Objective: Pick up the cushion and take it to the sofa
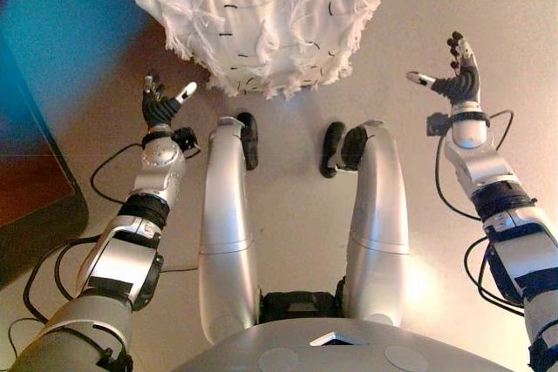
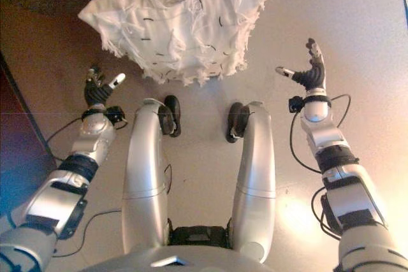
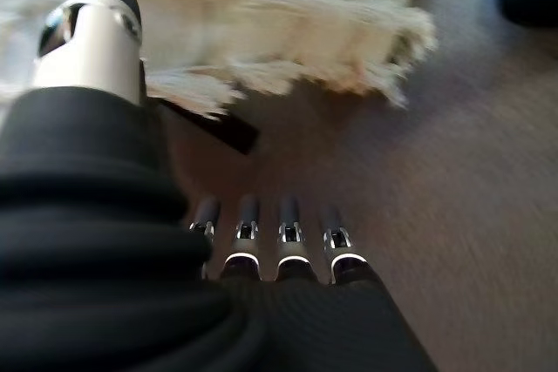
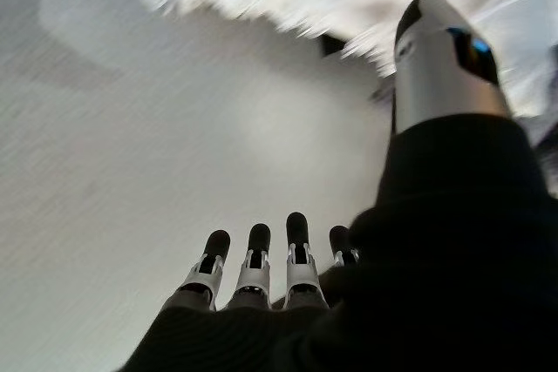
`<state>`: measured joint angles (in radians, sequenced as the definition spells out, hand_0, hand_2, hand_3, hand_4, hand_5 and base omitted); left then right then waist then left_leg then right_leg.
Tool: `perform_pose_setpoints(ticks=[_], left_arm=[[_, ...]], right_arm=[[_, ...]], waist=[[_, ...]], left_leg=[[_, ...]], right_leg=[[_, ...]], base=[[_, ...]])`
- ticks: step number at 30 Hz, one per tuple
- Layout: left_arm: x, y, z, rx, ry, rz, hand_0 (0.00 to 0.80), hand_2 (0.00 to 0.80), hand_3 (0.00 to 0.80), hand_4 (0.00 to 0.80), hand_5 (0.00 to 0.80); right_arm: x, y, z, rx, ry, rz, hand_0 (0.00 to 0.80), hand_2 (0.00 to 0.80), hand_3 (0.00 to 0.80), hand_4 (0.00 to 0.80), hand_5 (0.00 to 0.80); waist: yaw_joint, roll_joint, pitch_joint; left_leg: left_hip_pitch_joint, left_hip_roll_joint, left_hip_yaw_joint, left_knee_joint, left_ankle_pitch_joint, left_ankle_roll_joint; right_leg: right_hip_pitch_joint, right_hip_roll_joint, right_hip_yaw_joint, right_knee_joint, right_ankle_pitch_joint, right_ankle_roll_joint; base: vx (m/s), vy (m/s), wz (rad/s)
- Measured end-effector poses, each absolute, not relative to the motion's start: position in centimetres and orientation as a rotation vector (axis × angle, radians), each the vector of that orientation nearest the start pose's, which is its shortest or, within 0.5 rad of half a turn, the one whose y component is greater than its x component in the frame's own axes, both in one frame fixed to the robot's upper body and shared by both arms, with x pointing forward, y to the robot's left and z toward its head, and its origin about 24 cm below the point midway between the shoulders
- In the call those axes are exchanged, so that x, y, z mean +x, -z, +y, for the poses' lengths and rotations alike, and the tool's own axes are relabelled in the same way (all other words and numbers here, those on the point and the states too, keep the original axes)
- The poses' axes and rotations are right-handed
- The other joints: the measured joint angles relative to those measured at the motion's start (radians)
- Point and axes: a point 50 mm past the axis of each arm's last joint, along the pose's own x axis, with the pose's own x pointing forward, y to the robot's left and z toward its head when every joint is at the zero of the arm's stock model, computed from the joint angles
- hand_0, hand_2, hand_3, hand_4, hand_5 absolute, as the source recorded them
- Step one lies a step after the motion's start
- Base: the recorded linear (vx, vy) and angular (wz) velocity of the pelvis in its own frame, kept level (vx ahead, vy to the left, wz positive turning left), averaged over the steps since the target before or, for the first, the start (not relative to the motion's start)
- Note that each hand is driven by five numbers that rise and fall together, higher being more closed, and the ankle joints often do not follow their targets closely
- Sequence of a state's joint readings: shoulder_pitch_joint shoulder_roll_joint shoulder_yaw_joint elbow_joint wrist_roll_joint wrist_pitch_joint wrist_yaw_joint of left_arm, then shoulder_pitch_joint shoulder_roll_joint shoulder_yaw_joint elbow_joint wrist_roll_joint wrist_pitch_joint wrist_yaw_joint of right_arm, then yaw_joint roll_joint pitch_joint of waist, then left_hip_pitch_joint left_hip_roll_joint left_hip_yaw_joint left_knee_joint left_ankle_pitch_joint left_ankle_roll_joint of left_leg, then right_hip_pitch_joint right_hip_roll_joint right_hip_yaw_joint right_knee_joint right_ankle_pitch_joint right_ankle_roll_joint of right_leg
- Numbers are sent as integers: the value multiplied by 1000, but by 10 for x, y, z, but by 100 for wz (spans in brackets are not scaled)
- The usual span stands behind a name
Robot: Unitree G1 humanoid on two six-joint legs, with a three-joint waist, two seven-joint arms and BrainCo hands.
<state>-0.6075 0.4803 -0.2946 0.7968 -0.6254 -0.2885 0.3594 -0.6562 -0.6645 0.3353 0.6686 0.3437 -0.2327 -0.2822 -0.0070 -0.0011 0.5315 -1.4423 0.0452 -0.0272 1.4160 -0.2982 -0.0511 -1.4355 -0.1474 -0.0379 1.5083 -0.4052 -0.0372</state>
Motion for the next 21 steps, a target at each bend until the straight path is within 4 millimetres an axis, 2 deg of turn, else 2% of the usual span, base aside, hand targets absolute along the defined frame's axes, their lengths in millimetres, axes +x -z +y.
perform_pose_setpoints(ticks=[9,17,21], left_arm=[[364,-102,228,-54,-242,-113,0,0,0,0,0],[382,-148,222,-62,-204,-217,0,0,0,0,0],[385,-153,221,-63,-202,-215,0,0,0,0,0]], right_arm=[[363,-157,-254,-439,89,-229,0,0,0,0,0],[377,-190,-233,-392,-28,-298,0,0,0,0,0],[380,-201,-232,-329,-49,-317,0,0,0,0,0]], waist=[[-1,0,0],[1,1,0],[8,1,0]], left_leg=[[-2,0,0,11,-4,-1],[-25,-1,3,11,-2,2],[-26,-1,5,13,-5,5]], right_leg=[[-2,-8,0,13,-8,-1],[-22,-13,-1,13,-8,0],[-22,-14,0,13,-7,-2]], base=[[13,17,1],[26,14,1],[31,27,0]])
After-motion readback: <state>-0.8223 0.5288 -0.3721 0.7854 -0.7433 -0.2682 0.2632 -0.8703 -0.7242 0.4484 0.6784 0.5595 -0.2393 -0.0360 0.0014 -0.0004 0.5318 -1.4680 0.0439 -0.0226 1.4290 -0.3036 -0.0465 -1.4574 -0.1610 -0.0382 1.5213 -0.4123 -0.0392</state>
